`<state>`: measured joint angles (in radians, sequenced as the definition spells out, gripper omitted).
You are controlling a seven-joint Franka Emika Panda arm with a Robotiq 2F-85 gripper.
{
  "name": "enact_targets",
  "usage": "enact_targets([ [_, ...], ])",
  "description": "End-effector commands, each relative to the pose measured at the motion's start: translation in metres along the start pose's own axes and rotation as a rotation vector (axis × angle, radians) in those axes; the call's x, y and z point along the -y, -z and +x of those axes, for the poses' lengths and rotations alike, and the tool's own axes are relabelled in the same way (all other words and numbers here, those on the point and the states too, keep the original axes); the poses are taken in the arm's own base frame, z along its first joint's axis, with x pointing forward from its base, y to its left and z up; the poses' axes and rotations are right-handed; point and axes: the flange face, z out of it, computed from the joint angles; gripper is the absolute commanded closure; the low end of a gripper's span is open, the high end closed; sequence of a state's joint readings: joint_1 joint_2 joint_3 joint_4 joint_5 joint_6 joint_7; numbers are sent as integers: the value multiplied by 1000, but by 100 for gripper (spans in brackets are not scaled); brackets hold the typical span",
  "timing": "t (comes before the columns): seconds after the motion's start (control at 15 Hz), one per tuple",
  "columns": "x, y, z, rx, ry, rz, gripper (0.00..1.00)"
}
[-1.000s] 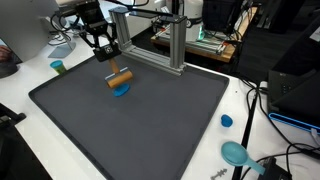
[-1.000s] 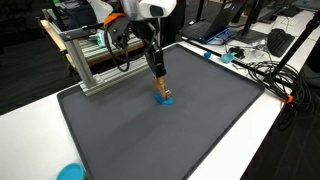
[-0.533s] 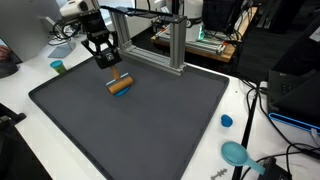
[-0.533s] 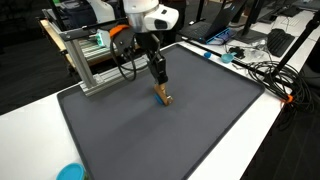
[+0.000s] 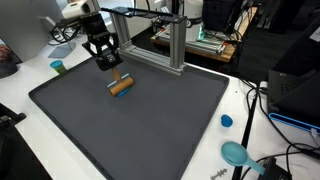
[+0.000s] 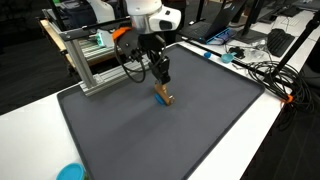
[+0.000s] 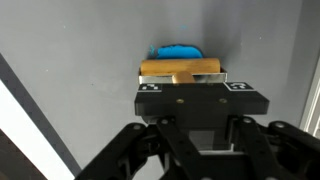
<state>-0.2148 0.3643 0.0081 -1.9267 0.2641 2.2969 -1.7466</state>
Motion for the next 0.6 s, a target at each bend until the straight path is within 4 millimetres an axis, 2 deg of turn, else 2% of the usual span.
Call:
enact_targets([
  [0.0,-8,-27,11,-27,67,22,78],
  [0.53,-17,-36,14,-59,99,87,78],
])
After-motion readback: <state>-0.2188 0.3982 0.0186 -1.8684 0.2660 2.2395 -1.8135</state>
